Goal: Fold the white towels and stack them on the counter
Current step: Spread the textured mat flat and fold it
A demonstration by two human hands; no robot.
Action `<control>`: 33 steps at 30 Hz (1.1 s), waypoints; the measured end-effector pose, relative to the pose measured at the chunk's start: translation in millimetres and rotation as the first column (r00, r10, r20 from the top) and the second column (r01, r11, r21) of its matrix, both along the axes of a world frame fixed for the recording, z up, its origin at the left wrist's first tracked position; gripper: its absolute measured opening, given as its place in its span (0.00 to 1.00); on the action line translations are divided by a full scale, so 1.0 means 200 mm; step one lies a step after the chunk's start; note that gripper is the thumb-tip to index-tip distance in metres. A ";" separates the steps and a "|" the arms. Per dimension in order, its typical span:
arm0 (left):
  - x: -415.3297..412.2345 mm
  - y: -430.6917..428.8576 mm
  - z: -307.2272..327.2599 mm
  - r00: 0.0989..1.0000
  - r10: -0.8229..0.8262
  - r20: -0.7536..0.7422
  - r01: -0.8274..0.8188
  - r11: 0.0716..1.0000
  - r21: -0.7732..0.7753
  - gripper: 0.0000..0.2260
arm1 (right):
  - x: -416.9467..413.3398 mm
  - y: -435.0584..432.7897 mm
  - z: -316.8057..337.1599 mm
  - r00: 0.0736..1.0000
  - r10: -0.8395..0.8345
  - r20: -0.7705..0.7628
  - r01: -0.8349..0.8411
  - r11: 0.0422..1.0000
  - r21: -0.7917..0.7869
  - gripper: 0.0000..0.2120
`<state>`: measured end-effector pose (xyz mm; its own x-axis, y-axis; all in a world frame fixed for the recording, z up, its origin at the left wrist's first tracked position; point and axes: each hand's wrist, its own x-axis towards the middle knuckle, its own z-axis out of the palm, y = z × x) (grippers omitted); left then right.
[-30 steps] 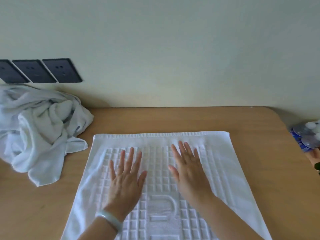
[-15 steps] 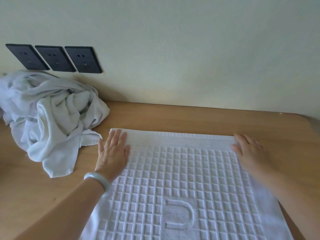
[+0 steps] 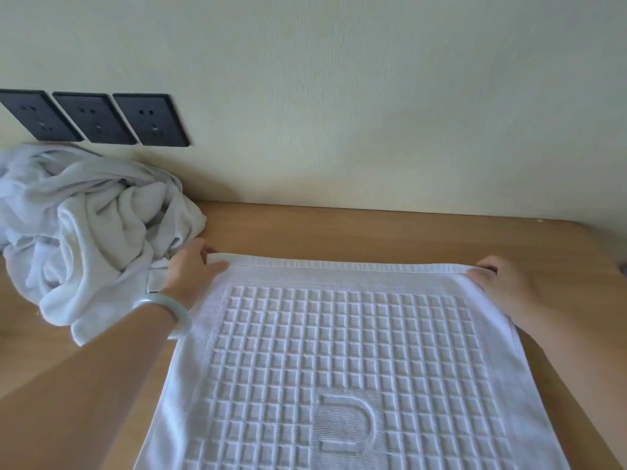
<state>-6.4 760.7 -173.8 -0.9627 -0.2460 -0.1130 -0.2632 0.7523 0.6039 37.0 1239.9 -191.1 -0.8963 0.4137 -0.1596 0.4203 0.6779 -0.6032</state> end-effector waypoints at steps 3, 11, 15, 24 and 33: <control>0.02 -0.03 -0.04 0.997 0.079 0.021 -0.080 0.996 0.032 0.08 | 0.00 0.03 -0.07 0.997 -0.066 -0.027 0.065 0.997 -0.047 0.06; 0.15 0.08 -0.06 0.963 -0.258 -0.083 0.201 0.886 -0.417 0.22 | 0.07 -0.21 -0.04 0.984 0.142 -0.112 -0.073 0.879 0.471 0.23; 0.30 0.11 -0.22 0.889 -0.447 0.098 0.429 0.740 -0.518 0.30 | 0.21 -0.32 -0.17 0.921 0.345 0.179 -0.387 0.768 0.511 0.32; 0.38 0.04 -0.24 0.947 -0.313 0.075 0.315 0.853 -0.416 0.28 | 0.19 -0.32 -0.16 0.965 0.079 0.249 -0.194 0.856 0.479 0.36; 1.04 -0.09 -0.16 0.993 -0.117 0.019 0.118 0.949 -0.291 0.29 | 0.68 -0.71 -0.14 0.970 0.231 -0.077 -0.178 0.889 0.421 0.28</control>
